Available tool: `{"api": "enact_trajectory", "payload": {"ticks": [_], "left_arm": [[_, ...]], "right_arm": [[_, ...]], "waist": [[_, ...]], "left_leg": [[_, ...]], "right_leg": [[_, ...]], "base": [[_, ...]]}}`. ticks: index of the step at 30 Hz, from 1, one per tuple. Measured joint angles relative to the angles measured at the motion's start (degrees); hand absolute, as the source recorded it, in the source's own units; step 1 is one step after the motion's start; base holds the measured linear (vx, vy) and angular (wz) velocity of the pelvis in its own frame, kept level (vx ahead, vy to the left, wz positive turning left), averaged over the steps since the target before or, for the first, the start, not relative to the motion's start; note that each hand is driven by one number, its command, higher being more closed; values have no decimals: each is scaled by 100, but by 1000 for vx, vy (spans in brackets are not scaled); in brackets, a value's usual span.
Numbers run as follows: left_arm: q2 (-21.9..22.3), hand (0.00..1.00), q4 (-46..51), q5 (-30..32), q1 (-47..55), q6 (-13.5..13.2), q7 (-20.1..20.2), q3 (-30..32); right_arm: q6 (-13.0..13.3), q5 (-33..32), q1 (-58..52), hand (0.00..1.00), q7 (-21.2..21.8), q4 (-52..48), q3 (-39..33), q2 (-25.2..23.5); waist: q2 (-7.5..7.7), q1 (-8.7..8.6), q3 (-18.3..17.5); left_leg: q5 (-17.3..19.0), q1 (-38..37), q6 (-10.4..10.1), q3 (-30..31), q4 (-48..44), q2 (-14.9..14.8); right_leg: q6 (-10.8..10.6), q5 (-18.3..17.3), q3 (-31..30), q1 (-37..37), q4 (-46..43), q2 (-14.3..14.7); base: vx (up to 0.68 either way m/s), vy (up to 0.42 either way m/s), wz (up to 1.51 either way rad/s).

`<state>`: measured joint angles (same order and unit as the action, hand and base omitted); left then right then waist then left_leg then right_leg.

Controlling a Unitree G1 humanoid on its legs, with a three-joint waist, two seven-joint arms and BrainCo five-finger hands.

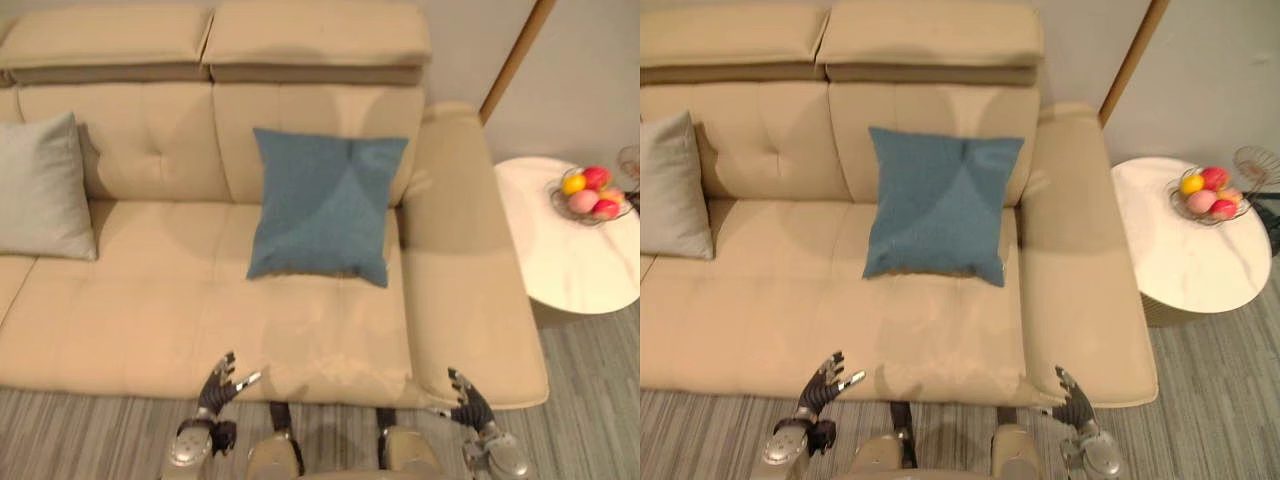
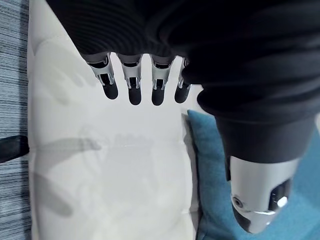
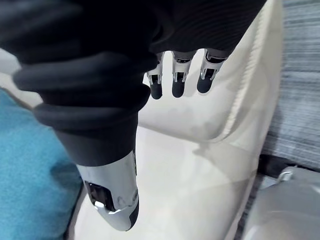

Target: Pick up cushions and gather them together orderly.

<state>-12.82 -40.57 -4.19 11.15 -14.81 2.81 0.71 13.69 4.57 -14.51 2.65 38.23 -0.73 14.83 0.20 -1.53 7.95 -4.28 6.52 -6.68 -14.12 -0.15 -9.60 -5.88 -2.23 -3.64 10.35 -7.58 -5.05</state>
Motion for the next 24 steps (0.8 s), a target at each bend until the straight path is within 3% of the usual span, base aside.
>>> {"api": "enact_trajectory", "payload": {"ticks": [6,8,9,10,11,12,13,15,16,17,18,19,20,21,22,23,24], "left_arm": [[-98,0,-224,272,277,54,213,1],[-243,0,-168,267,200,51,207,1],[-274,0,-131,265,105,52,203,1],[-251,0,66,262,94,48,183,28],[-211,0,135,260,54,48,184,85],[-219,0,153,257,53,54,182,115],[-210,0,223,253,116,52,174,158],[-203,0,242,253,268,66,167,225],[-172,0,272,235,349,105,165,225],[-151,0,281,209,350,116,158,232],[12,0,294,205,295,130,138,271],[153,0,316,205,280,124,140,247],[160,0,314,205,277,128,138,217],[220,0,302,185,213,166,129,189],[261,0,308,134,188,176,90,170],[261,0,308,131,165,183,84,172],[257,0,350,80,120,187,76,186]], "right_arm": [[-55,40,-197,0,148,344,-165,28],[-57,25,-88,0,151,352,-86,28],[-55,7,-65,0,142,311,-9,54],[-62,-7,-9,0,141,316,35,82],[-93,-20,46,0,141,313,65,14],[-107,-26,-21,0,149,313,95,-19],[-117,-52,-150,0,161,313,157,-84],[-115,-57,-183,0,177,319,247,-79],[-108,-64,-110,0,177,313,249,-77],[-109,-64,-43,0,172,314,247,-72],[-107,-70,111,0,138,285,234,35],[-78,-134,282,0,124,237,216,168],[-83,-174,360,0,124,247,212,205],[-122,-198,510,0,105,265,182,313],[-172,-237,478,0,100,286,66,336],[-178,-244,437,0,96,287,-30,300],[-178,-288,387,0,74,287,-176,187]], "waist": [[86,-63,-311],[138,-74,-288],[163,-55,-262],[84,-6,-177],[51,-58,-14],[41,-81,4],[137,-52,-28],[268,43,-94],[356,160,-153],[381,225,-170],[262,305,-204],[93,393,-115],[62,399,-49],[-119,346,109],[-144,208,167],[-107,214,172],[17,235,187]], "left_leg": [[85,-457,-43,-355,173,47],[178,-143,81,-472,-162,44],[276,103,247,-445,-470,43],[340,317,310,-448,-696,-150],[358,294,310,-396,-828,-193],[359,269,312,-308,-876,-184],[356,269,311,-176,-984,-169],[291,327,259,-142,-1047,-141],[170,538,204,-139,-1105,-136],[93,605,186,-137,-1169,-145],[-114,931,191,-149,-1157,-273],[-372,1148,128,-140,-997,-387],[-485,1203,111,-144,-941,-400],[-824,1237,39,-3,-704,-452],[-880,1159,-78,129,-504,-409],[-810,1160,20,119,-697,-397],[-337,1166,210,55,-1385,-301]], "right_leg": [[-31,144,-382,-224,187,9],[-91,349,-448,22,82,-4],[-164,459,-399,323,-160,-1],[-197,589,-222,510,-371,61],[10,30,-38,752,-1615,2],[45,-311,65,856,-2472,-22],[-122,-691,192,835,-3868,-66],[-370,-891,222,563,-4431,-126],[-434,-1089,236,302,-4049,-153],[-381,-1275,263,299,-3742,-153],[-199,-1489,498,275,-3121,-5],[117,-1683,669,261,-2645,139],[253,-1770,698,274,-2529,195],[437,-1784,806,303,-2467,293],[635,-1697,1084,333,-2437,184],[713,-1675,1144,331,-2439,127],[774,-1573,1163,331,-2379,-3]], "base": [[41,15,-35],[-38,15,-40],[-136,-4,-44],[-156,-1,-30],[-179,-2,2],[-129,-18,53],[-166,-73,58],[-176,-145,28],[-171,-173,-6],[-212,-216,-14],[-243,-187,-25],[-253,-181,-22],[-336,-191,-4],[-379,-184,45],[-443,-161,57],[-397,-96,60],[-295,-56,35]]}}
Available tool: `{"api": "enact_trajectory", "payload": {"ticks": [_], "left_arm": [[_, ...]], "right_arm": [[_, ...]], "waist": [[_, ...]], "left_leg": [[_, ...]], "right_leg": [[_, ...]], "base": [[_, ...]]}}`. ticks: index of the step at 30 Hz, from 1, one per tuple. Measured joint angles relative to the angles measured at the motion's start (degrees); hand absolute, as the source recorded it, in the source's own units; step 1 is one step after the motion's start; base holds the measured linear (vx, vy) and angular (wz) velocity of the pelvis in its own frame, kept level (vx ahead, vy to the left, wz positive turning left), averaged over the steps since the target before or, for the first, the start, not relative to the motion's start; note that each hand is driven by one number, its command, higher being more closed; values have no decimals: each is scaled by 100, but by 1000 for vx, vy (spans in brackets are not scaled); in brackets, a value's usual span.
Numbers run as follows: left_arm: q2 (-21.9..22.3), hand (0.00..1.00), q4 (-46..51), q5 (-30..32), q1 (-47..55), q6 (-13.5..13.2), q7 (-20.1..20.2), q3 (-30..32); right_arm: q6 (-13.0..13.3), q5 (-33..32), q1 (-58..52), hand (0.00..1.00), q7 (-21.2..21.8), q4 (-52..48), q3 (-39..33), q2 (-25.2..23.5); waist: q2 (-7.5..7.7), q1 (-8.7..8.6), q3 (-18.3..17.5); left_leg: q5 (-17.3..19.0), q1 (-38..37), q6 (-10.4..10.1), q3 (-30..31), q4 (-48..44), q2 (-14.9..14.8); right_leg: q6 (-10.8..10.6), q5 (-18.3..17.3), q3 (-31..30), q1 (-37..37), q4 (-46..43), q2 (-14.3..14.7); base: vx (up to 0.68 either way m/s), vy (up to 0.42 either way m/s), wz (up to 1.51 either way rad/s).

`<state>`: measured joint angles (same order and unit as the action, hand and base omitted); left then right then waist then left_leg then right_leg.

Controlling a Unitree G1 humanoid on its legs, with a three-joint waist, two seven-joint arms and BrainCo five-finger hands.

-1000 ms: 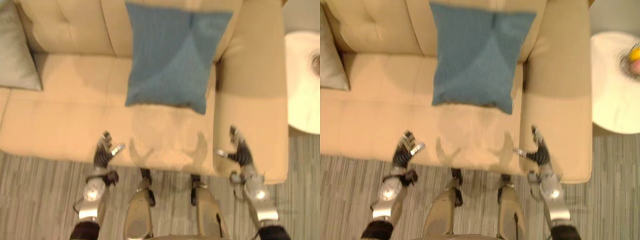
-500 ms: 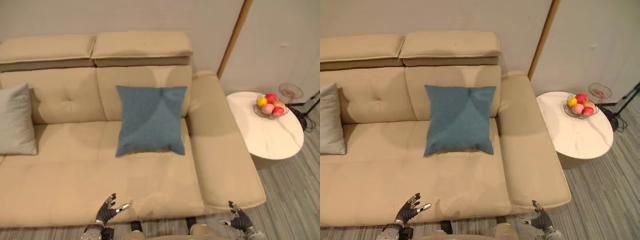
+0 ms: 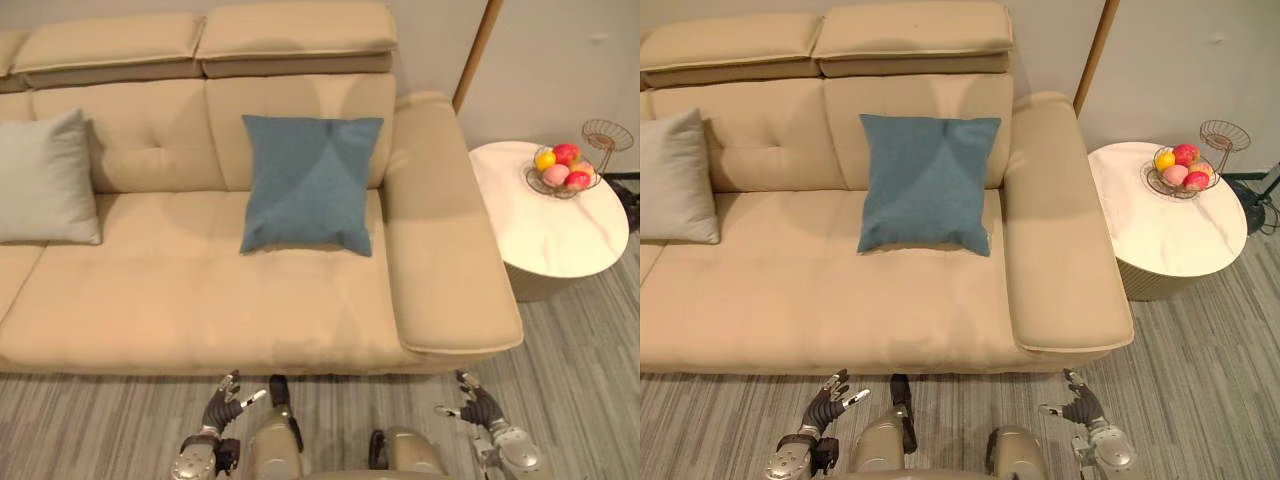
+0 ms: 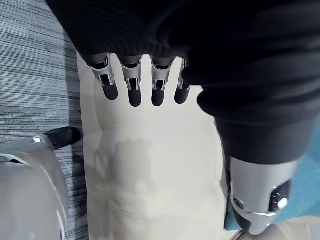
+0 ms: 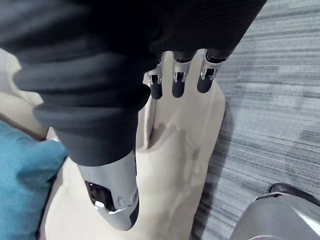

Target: Pick up cushions and gather them together orderly.

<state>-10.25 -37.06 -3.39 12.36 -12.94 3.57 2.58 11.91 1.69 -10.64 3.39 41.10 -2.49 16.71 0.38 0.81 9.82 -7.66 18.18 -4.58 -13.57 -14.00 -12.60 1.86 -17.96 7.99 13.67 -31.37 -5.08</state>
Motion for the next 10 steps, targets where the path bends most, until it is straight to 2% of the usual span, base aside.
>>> {"api": "enact_trajectory", "payload": {"ticks": [1,3,4,5,6,7,10], "left_arm": [[2,0,65,-36,12,-1,1,14],[4,0,64,-50,17,-2,2,27],[3,0,49,-50,56,3,4,51],[5,0,36,-53,121,11,6,60],[14,0,33,-54,139,14,6,67],[17,0,-40,-51,177,32,11,147],[31,0,-167,-49,168,55,8,258]], "right_arm": [[3,-49,-8,0,-27,-7,-49,-42],[2,-110,-16,0,-56,-5,-46,-81],[2,-108,12,0,-66,12,-54,-128],[2,-105,15,0,-65,41,-83,-165],[2,-104,13,0,-64,62,-100,-173],[-14,-95,29,0,-64,199,-190,-234],[-80,9,-64,0,-61,314,-405,-240]], "waist": [[66,-13,-2],[60,6,-11],[44,6,-18],[22,7,-27],[-54,2,-72],[-68,-5,-149],[-60,-18,-388]], "left_leg": [[541,-17,108,-82,-763,26],[1046,-186,189,-70,-1295,21],[1434,-523,147,-64,-1394,50],[1640,-817,49,-65,-1166,95],[1708,-994,-36,-65,-849,128],[1788,-1291,-153,-144,-57,252],[1512,-1436,-57,-240,589,485]], "right_leg": [[-8,119,-3,-12,184,-83],[-72,313,-51,-49,450,-98],[-163,480,-122,-28,645,-99],[-236,591,-183,-15,748,-82],[-290,646,-207,-8,805,-50],[-405,850,-289,45,1012,-13],[-578,1526,-340,-298,2072,-48]], "base": [[-228,-42,28],[-231,49,2],[-253,165,-20],[-153,144,-23],[-137,185,-23],[-128,169,-20],[-60,144,-15]]}}
